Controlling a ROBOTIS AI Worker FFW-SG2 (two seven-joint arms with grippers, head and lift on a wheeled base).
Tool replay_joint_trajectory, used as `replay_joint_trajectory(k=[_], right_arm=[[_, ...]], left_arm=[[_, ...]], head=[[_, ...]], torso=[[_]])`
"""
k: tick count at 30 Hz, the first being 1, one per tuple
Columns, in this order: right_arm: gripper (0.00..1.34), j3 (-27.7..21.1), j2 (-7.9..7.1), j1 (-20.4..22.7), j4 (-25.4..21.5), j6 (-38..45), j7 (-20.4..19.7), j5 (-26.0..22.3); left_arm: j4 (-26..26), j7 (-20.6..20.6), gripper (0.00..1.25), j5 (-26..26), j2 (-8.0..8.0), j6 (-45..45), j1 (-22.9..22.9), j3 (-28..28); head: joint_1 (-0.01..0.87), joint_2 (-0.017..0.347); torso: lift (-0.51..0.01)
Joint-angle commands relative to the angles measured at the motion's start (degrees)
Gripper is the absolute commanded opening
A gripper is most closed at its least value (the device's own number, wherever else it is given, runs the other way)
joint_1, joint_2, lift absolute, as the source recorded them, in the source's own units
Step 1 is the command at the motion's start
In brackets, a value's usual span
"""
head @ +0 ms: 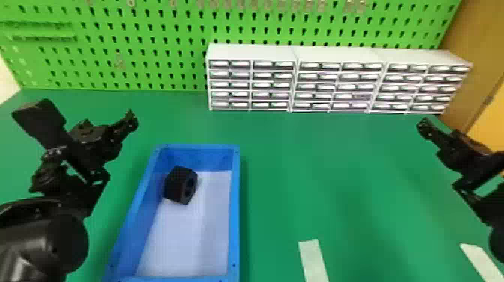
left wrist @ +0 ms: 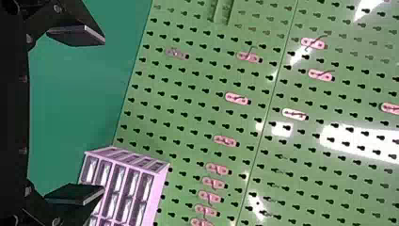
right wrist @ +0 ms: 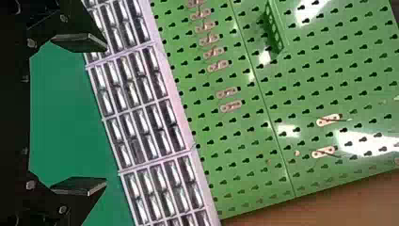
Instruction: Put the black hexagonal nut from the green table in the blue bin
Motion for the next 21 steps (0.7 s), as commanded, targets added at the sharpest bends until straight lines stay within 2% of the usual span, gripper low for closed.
replay_joint_trajectory(k=[1, 21], right_arm=[[1.06, -0.1, 0.16, 0.1, 0.0, 0.1, 0.0, 0.0], [1.06, 0.5, 0.34, -0.2, 1.3, 0.1, 0.0, -0.4]], left_arm=[[-0.1, 0.0, 1.08, 0.0, 0.0, 0.0, 0.1, 0.2], [-0.4, 0.0, 1.08, 0.1, 0.0, 0.0, -0.1, -0.3]], head=[[0.692, 0.009], [0.692, 0.009]], torso=[[-0.097], [-0.097]])
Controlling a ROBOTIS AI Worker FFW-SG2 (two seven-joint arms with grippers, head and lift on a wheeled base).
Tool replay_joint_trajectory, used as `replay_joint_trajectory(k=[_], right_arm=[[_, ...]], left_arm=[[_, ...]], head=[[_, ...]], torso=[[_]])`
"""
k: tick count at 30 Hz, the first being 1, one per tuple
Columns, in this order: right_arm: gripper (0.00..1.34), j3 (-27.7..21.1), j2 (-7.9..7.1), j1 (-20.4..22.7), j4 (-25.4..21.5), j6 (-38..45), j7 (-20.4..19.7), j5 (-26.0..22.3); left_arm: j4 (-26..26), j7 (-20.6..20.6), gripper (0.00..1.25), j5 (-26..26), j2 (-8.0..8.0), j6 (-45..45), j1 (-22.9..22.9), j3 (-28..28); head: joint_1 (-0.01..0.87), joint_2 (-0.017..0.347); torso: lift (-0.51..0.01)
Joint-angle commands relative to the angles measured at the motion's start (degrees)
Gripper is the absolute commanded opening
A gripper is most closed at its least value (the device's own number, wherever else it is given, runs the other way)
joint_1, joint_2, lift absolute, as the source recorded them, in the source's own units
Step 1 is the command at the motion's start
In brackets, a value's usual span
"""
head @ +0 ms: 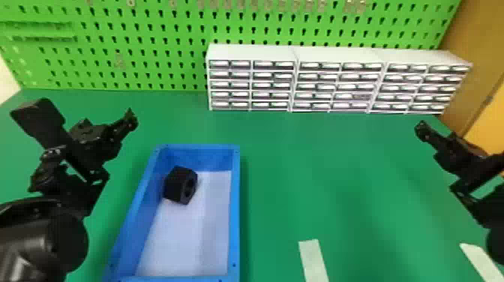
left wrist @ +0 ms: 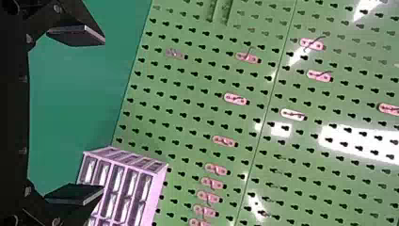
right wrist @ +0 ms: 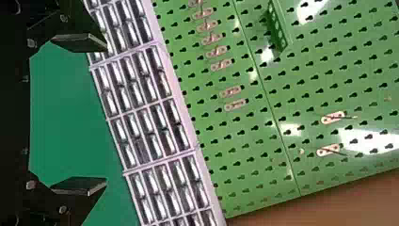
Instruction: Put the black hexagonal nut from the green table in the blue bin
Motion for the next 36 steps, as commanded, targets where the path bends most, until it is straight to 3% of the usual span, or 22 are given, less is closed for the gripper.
replay_joint_trajectory(k=[1, 36], right_arm=[[1.06, 0.4, -0.07, -0.2, 0.6, 0.0, 0.1, -0.3], [1.06, 1.3, -0.07, -0.8, 1.5, -0.2, 0.0, -0.3]], left_arm=[[-0.1, 0.0, 1.08, 0.0, 0.0, 0.0, 0.0, -0.2], [0.0, 0.0, 1.08, 0.0, 0.0, 0.0, 0.1, -0.3]], head=[[0.692, 0.009], [0.692, 0.009]], torso=[[-0.097], [-0.097]])
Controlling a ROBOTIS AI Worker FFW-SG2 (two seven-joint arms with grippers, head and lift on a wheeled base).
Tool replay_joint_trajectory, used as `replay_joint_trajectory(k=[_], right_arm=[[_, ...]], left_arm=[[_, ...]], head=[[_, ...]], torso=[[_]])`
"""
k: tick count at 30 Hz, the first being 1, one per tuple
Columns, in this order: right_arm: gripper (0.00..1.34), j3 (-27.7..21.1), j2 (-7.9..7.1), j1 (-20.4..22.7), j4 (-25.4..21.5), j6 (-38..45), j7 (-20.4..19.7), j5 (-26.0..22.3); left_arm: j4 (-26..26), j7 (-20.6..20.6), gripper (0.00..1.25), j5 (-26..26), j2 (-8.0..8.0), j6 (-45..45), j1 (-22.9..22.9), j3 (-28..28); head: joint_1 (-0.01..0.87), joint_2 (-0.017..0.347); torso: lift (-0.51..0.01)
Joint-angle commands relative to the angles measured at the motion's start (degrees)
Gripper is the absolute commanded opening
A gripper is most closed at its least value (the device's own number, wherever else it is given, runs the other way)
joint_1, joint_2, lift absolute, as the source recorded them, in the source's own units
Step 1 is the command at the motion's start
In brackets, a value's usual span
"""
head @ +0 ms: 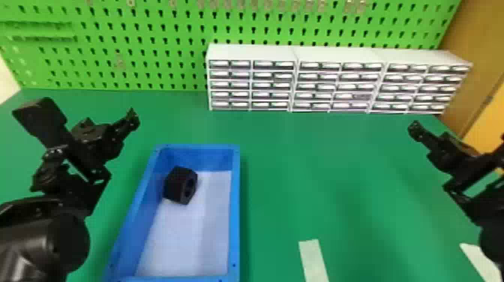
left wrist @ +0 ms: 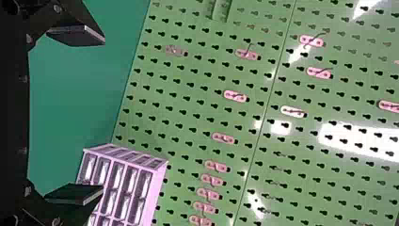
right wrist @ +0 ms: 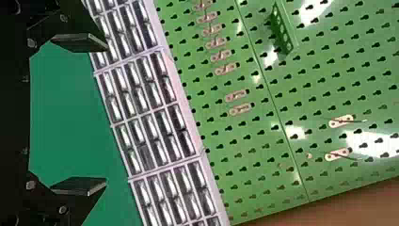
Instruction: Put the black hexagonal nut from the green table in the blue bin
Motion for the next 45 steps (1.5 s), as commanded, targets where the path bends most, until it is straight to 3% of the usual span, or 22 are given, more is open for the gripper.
replay_joint_trajectory(k=[1, 45], right_arm=[[1.06, 0.1, 0.0, -0.1, 0.2, 0.0, 0.1, 0.0], [1.06, 0.7, 0.17, -0.3, 0.2, -0.1, 0.0, 1.8]], left_arm=[[0.0, 0.0, 1.08, 0.0, 0.0, 0.0, 0.1, 0.0], [0.1, 0.1, 1.08, -0.3, -0.09, 0.0, 0.3, -0.2]], head=[[0.692, 0.009], [0.692, 0.009]], torso=[[-0.097], [-0.097]])
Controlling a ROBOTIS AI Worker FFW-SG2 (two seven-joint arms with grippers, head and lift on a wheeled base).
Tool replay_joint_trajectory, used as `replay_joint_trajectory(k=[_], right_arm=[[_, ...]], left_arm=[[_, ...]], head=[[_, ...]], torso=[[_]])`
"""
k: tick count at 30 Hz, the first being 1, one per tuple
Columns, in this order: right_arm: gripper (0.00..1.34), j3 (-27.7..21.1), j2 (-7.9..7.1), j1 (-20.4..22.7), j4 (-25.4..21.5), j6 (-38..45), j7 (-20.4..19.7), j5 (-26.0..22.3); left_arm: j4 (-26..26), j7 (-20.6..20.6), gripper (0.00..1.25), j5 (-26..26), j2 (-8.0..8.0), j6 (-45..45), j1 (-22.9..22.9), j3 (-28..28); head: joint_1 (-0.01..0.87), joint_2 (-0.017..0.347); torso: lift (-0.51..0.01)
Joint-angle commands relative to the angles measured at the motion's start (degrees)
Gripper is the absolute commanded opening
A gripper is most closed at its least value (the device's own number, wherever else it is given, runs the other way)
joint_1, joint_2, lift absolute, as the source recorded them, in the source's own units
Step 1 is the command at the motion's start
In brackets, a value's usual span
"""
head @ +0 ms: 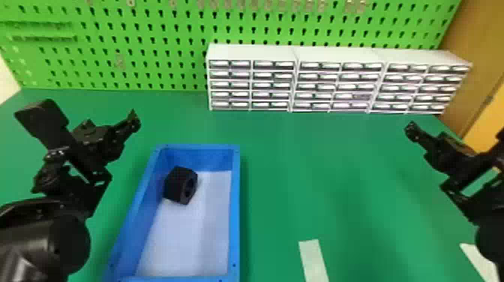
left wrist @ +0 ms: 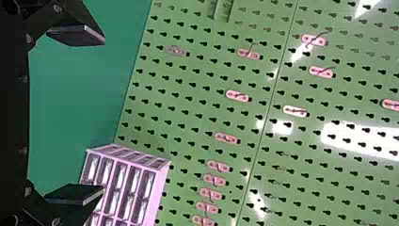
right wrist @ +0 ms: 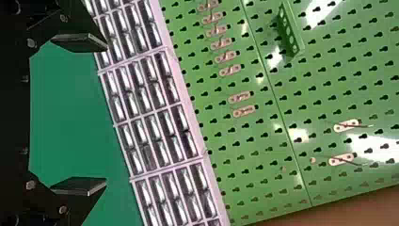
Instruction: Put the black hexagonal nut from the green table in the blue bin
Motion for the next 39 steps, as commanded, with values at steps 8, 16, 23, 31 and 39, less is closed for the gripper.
replay_joint_trajectory(k=[8, 16, 23, 31, 39], right_arm=[[1.06, -0.1, 0.09, 0.0, 0.0, 0.0, 0.0, 0.3], [1.06, -0.1, 0.17, -0.1, 0.0, 0.0, 0.0, 0.3], [1.06, 0.0, 0.17, -0.2, 0.0, 0.0, 0.0, 0.3], [1.06, 0.0, 0.17, -0.2, 0.0, 0.0, 0.0, 0.3], [1.06, 0.1, 0.17, -0.3, 0.0, 0.0, 0.0, 0.3]], left_arm=[[0.0, 0.0, 1.08, 0.1, 0.01, 0.0, 0.0, -0.1], [0.0, 0.0, 1.08, 0.1, 0.01, 0.0, 0.0, -0.2], [0.0, 0.0, 1.08, 0.1, 0.01, 0.0, -0.1, -0.2], [0.0, 0.0, 1.08, 0.1, 0.01, 0.0, 0.0, -0.2], [-0.1, 0.0, 1.08, 0.1, 0.01, 0.0, -0.1, -0.2]], head=[[0.692, 0.009], [0.692, 0.009], [0.692, 0.009], [0.692, 0.009], [0.692, 0.009]], torso=[[-0.097], [-0.097], [-0.097], [-0.097], [-0.097]])
